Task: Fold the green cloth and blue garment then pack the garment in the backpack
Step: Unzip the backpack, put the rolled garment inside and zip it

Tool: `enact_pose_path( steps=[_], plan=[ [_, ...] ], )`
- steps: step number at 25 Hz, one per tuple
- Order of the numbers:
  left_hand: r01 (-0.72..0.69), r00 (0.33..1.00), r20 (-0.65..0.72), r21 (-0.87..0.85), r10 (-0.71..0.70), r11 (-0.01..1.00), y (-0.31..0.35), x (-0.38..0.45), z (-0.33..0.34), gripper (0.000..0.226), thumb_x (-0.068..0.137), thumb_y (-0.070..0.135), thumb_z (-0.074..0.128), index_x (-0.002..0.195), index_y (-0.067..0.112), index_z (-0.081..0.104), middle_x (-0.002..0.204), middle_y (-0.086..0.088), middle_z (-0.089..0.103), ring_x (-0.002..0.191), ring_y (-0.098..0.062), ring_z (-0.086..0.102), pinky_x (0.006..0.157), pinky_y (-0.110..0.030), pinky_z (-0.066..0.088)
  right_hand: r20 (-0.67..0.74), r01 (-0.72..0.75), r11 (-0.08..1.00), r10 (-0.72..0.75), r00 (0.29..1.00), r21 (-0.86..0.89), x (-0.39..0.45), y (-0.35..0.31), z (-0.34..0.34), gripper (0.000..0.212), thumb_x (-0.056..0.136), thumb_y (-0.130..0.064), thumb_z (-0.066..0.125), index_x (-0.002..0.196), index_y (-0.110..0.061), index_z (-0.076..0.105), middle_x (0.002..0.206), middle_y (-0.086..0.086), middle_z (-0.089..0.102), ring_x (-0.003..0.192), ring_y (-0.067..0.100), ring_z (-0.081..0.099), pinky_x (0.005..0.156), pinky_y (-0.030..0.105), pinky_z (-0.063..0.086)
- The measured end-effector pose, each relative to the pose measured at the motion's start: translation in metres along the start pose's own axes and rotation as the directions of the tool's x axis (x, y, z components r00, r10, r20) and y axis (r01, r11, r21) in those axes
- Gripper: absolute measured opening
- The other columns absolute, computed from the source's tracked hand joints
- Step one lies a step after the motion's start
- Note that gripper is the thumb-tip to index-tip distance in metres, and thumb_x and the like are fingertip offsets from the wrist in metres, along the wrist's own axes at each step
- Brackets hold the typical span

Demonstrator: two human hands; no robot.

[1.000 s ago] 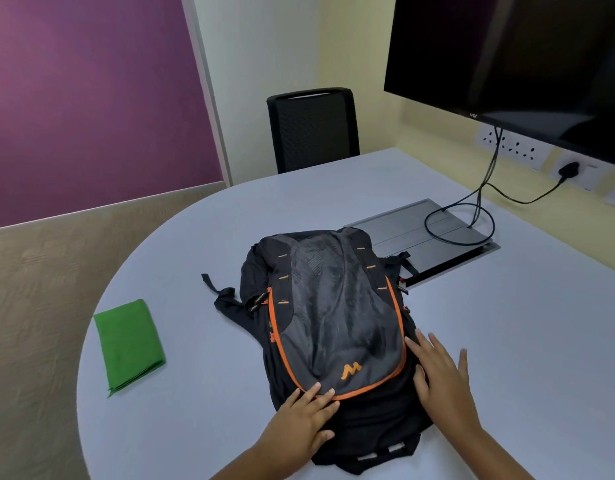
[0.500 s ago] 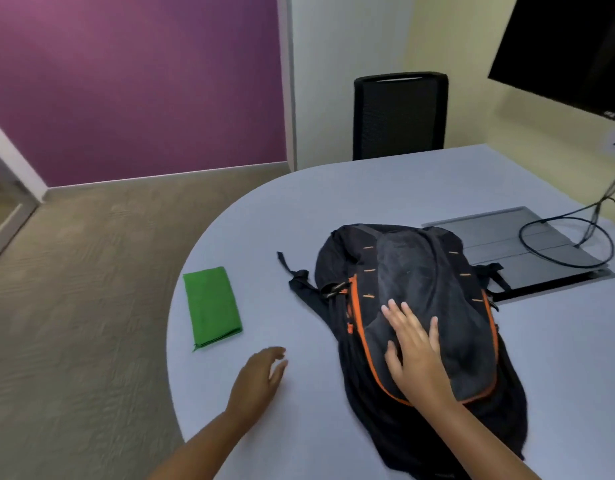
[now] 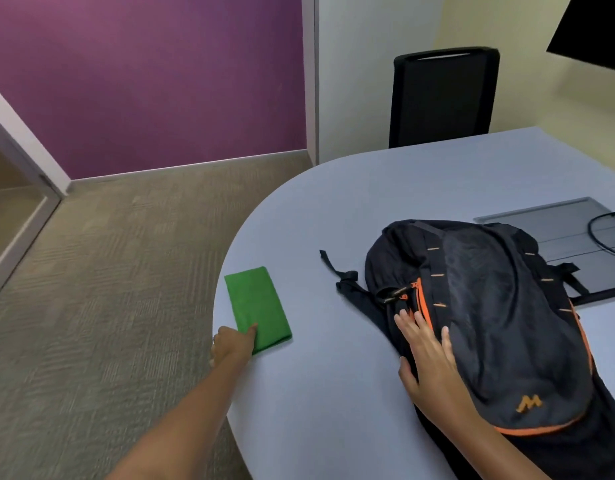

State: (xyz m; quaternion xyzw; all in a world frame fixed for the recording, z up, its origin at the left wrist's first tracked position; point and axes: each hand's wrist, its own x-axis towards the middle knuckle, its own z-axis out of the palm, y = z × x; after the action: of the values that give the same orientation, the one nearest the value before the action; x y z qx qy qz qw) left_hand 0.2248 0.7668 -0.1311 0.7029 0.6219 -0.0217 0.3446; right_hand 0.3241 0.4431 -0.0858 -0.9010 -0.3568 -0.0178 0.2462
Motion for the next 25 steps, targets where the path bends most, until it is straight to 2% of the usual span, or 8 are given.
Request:
enact_pose_path(
  steps=[3, 6, 9, 11, 14, 17, 22, 25],
  plan=[
    [0.113, 0.992, 0.066, -0.085, -0.108, 0.99, 0.011, 0.025, 0.005, 0.077, 0.075, 0.054, 0.068, 0.124, 0.001, 0.041, 0.126, -0.022, 0.051, 0.115, -0.04, 0.048, 0.097, -0.049, 0.043, 0.008, -0.077, 0.996, 0.077, 0.997, 0.043, 0.0, -0.002, 0.004, 0.084, 0.081, -0.014, 0.043, 0.143, -0.05, 0.001, 0.152, -0.015, 0.021, 0.143, -0.002, 0.002, 0.118, 0.039, -0.001],
    [0.21, 0.976, 0.073, -0.108, -0.203, 0.972, 0.02, 0.02, 0.016, 0.069, 0.079, 0.045, 0.068, 0.127, 0.001, 0.044, 0.132, -0.022, 0.042, 0.12, -0.04, 0.041, 0.099, -0.045, 0.038, -0.031, -0.182, 0.976, 0.187, 0.982, 0.116, 0.006, -0.007, 0.01, 0.081, 0.082, -0.011, 0.047, 0.141, -0.05, 0.008, 0.153, -0.017, 0.016, 0.143, -0.003, 0.003, 0.116, 0.048, -0.002],
    [0.182, 0.982, 0.068, -0.088, -0.177, 0.979, 0.023, 0.012, 0.024, 0.052, 0.085, 0.036, 0.062, 0.12, -0.001, 0.051, 0.128, -0.024, 0.046, 0.115, -0.04, 0.044, 0.093, -0.043, 0.039, -0.033, -0.203, 0.967, 0.211, 0.977, 0.154, 0.01, -0.014, 0.013, 0.073, 0.083, -0.015, 0.042, 0.145, -0.041, 0.016, 0.154, -0.018, 0.015, 0.144, 0.001, 0.007, 0.116, 0.048, -0.001],
    [0.143, 0.987, 0.105, -0.198, -0.124, 0.97, 0.026, 0.012, 0.022, 0.043, 0.087, 0.024, 0.062, 0.118, -0.004, 0.05, 0.122, -0.026, 0.052, 0.109, -0.04, 0.051, 0.087, -0.042, 0.045, -0.008, -0.186, 0.975, 0.189, 0.982, 0.125, 0.01, -0.017, 0.015, 0.067, 0.082, -0.025, 0.032, 0.145, -0.04, 0.016, 0.154, -0.018, 0.014, 0.144, 0.002, 0.007, 0.117, 0.044, -0.005],
    [0.314, 0.937, 0.309, -0.533, -0.165, 0.785, 0.027, 0.005, 0.014, 0.045, 0.086, 0.013, 0.064, 0.124, -0.002, 0.045, 0.119, -0.022, 0.056, 0.106, -0.037, 0.055, 0.084, -0.038, 0.045, 0.017, -0.137, 0.982, 0.136, 0.991, 0.132, 0.009, -0.024, 0.014, 0.069, 0.084, -0.024, 0.031, 0.141, -0.052, 0.005, 0.155, -0.016, 0.014, 0.144, 0.002, 0.005, 0.117, 0.028, -0.011],
    [0.548, 0.791, 0.597, -0.6, -0.13, 0.583, 0.025, -0.014, 0.005, 0.044, 0.085, 0.016, 0.067, 0.124, 0.004, 0.052, 0.091, -0.015, 0.062, 0.08, -0.029, 0.06, 0.078, -0.039, 0.049, 0.023, -0.121, 0.961, 0.119, 0.993, 0.247, 0.007, -0.031, 0.01, 0.075, 0.088, -0.011, 0.044, 0.14, -0.054, 0.011, 0.155, -0.019, 0.012, 0.143, -0.001, 0.004, 0.117, 0.026, 0.007],
    [0.531, 0.777, 0.628, -0.692, 0.046, 0.489, 0.03, -0.045, 0.003, 0.042, 0.086, 0.009, 0.064, 0.126, 0.0, 0.052, 0.086, -0.017, 0.066, 0.086, -0.031, 0.061, 0.075, -0.046, 0.051, 0.026, -0.174, 0.931, 0.175, 0.984, 0.321, -0.005, -0.037, -0.004, 0.069, 0.088, -0.003, 0.051, 0.139, -0.041, 0.024, 0.154, -0.021, 0.008, 0.141, -0.003, 0.011, 0.095, -0.005, 0.02],
    [0.54, 0.763, 0.636, -0.724, 0.113, 0.429, 0.04, -0.067, 0.005, 0.037, 0.087, 0.003, 0.06, 0.124, -0.003, 0.053, 0.058, -0.016, 0.068, 0.056, -0.029, 0.067, 0.043, -0.037, 0.055, 0.051, -0.305, 0.834, 0.318, 0.947, 0.46, -0.008, -0.044, -0.005, 0.065, 0.088, -0.001, 0.052, 0.143, -0.028, 0.029, 0.153, -0.017, 0.01, 0.139, -0.001, 0.016, 0.107, 0.011, 0.027]
  ],
)
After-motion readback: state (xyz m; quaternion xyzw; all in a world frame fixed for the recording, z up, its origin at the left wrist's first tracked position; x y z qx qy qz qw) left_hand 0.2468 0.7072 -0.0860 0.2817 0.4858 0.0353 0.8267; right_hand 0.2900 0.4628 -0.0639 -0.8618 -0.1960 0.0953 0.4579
